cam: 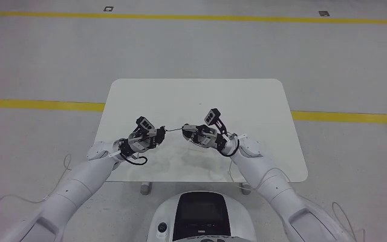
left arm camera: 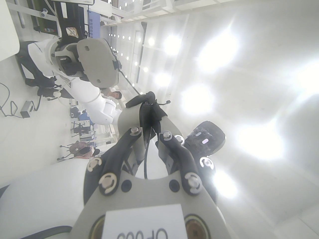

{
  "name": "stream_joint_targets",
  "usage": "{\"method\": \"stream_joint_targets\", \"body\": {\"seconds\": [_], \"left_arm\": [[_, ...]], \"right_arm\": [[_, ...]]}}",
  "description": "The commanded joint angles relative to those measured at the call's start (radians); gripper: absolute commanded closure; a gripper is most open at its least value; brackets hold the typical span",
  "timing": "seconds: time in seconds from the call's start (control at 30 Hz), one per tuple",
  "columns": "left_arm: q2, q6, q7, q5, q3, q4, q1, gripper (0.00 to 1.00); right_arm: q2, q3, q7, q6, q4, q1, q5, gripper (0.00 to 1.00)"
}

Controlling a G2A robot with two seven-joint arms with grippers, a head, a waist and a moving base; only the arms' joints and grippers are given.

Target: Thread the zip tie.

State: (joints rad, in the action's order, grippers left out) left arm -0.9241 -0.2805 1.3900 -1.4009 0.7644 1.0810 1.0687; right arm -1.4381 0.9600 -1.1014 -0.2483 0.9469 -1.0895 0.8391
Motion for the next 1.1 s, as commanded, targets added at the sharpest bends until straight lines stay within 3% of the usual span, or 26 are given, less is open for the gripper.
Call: {"method": "stream_joint_targets", "body": {"seconds": [0.0, 1.07], "left_arm": [[0.0, 0.0, 0.0, 0.0, 0.0, 0.0, 0.0, 1.0], [0.0, 0.0, 0.0, 0.0, 0.0, 0.0, 0.0, 1.0]], "right_arm": [[0.0, 0.002, -0.001, 0.0, -0.002, 0.0, 0.0, 1.0], [-0.007, 0.021, -0.01, 0.002, -0.035, 0.0, 0.001, 1.0]]}}
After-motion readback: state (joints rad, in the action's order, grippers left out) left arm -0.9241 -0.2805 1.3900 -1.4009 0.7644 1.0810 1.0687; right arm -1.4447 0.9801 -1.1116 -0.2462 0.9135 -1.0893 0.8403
